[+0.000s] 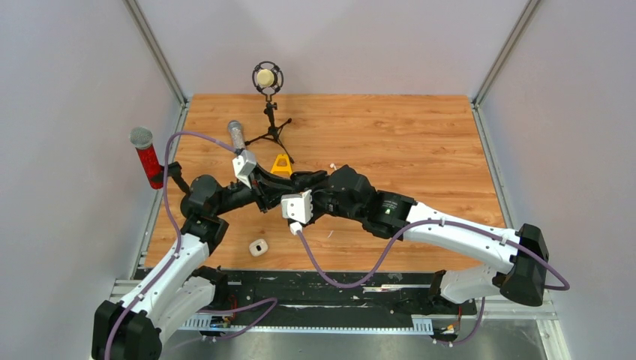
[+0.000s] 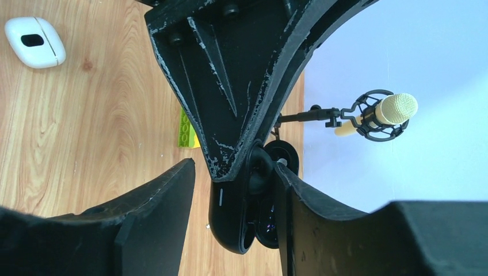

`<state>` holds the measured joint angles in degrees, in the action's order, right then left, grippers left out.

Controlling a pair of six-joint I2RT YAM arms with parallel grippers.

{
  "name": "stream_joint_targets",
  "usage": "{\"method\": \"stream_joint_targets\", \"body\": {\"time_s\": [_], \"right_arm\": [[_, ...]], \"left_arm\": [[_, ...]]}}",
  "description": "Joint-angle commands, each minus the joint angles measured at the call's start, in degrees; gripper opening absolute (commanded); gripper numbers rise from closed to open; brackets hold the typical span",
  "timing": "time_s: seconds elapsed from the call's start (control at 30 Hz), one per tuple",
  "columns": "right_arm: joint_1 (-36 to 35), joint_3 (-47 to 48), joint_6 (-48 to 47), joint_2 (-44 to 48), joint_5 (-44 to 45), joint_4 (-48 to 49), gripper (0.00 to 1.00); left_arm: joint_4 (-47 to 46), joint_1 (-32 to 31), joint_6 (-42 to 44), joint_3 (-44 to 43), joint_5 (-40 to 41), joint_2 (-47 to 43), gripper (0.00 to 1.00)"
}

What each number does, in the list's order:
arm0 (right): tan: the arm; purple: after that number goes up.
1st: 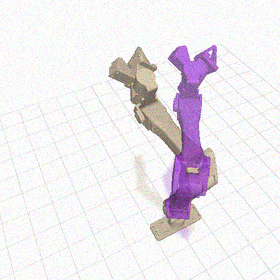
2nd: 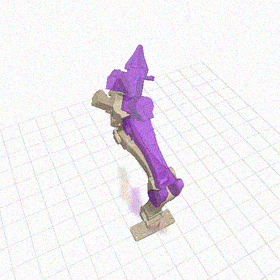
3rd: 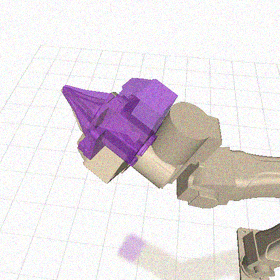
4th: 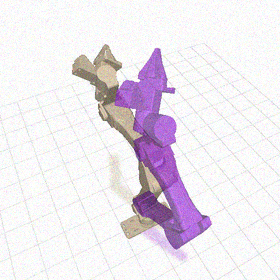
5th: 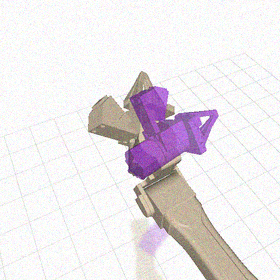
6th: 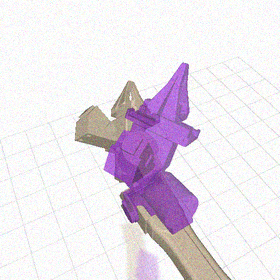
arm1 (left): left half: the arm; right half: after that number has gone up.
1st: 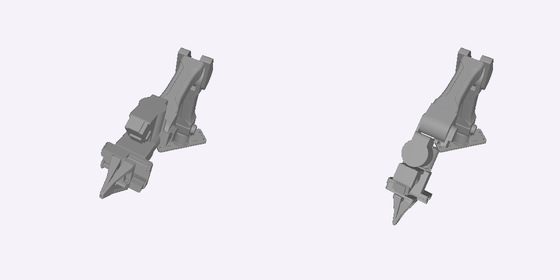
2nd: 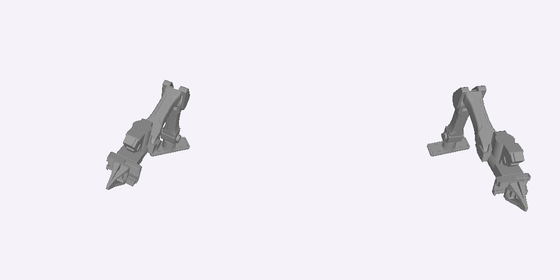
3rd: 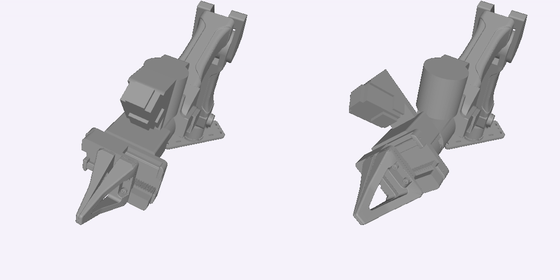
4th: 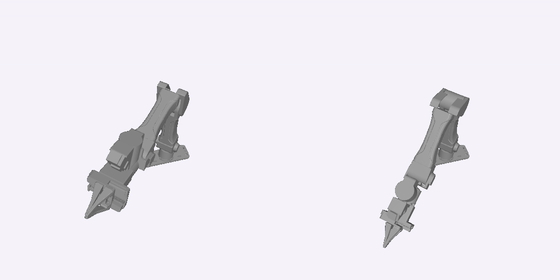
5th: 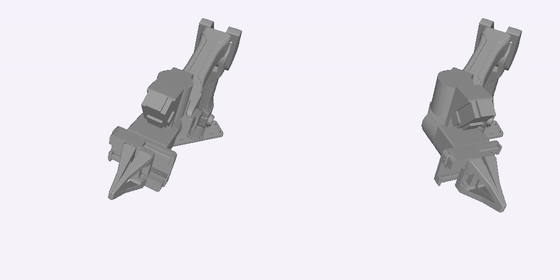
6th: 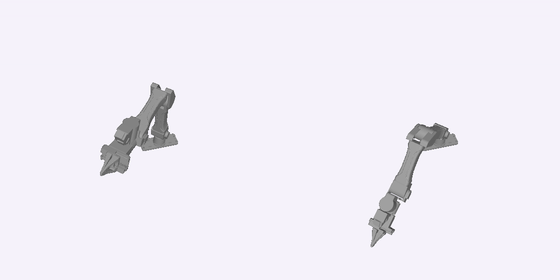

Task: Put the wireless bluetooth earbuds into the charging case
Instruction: Place the earbud in the charging case.

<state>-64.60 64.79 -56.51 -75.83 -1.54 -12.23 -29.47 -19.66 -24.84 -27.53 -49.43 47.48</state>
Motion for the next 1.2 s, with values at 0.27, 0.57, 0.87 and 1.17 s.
{"method": "stream_joint_targets", "body": {"time_s": [0.27,0.57,0.87,1.17], "right_arm": [[-0.53,2.36,2.06,-1.18,2.41,-1.41,0.61],[-0.44,3.56,6.07,1.83,3.34,-0.96,0.74],[0.5,4.46,11.27,6.49,-0.85,-1.09,0.84],[7.78,9.56,27.43,8.52,-5.23,-2.37,0.89]], "left_arm": [[-6.33,0.33,-0.47,-2.19,-0.8,-0.85,0.0],[-5.04,0.58,0.98,-1.78,-0.28,-1.35,0.0],[-3.98,0.7,4.62,-0.58,-0.63,-2.02,0.0],[-4.56,0.72,6.2,0.35,-0.7,-2.2,0.0]]}}
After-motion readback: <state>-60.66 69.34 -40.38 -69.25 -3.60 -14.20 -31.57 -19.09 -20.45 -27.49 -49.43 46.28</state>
